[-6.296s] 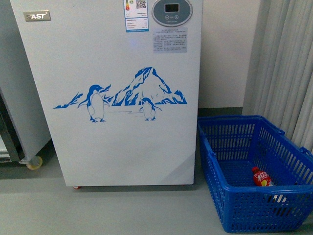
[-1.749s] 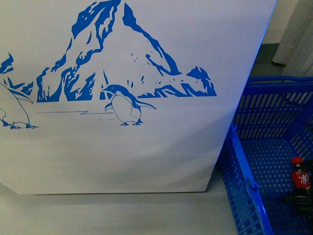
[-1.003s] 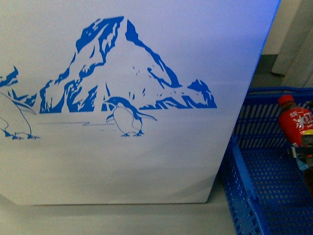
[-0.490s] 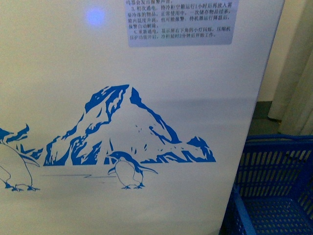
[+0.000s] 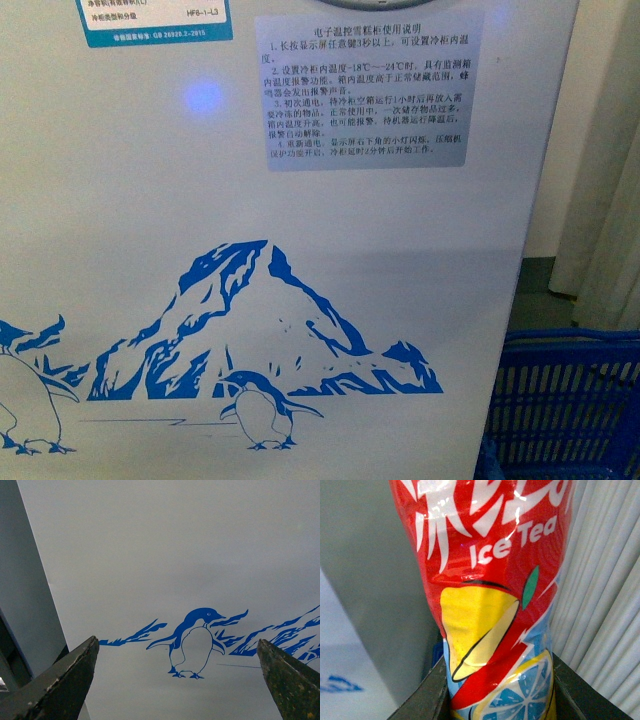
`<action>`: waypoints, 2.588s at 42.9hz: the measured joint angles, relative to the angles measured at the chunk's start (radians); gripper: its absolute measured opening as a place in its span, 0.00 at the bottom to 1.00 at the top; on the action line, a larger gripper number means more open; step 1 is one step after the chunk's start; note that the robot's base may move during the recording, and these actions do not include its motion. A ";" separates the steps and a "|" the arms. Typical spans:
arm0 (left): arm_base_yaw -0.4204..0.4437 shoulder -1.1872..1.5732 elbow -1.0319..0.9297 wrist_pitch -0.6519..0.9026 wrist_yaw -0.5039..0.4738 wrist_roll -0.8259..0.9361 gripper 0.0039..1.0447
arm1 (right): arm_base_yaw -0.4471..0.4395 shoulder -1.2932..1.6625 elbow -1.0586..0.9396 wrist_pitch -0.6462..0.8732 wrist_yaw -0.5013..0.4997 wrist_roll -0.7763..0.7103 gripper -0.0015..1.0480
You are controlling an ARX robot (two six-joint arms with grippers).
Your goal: Put drink in fridge
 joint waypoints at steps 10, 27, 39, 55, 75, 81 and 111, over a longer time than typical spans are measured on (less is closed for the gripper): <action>0.000 0.000 0.000 0.000 0.000 0.000 0.92 | -0.074 -0.030 -0.076 0.103 0.041 -0.013 0.36; 0.000 0.000 0.000 0.000 0.000 0.000 0.92 | -0.073 -0.038 -0.096 0.103 0.038 -0.013 0.36; 0.000 0.000 0.000 0.000 0.000 0.000 0.92 | -0.073 -0.042 -0.096 0.103 0.038 -0.013 0.36; 0.000 0.000 0.000 0.000 0.000 0.000 0.92 | -0.073 -0.043 -0.096 0.104 0.038 -0.013 0.36; 0.000 0.000 0.000 0.000 0.000 0.000 0.92 | -0.073 -0.044 -0.096 0.104 0.038 -0.013 0.36; 0.000 0.000 0.000 0.000 0.000 0.000 0.92 | -0.073 -0.044 -0.103 0.104 0.038 -0.013 0.36; 0.000 0.000 0.000 0.000 0.000 0.000 0.92 | -0.073 -0.044 -0.103 0.104 0.038 -0.013 0.36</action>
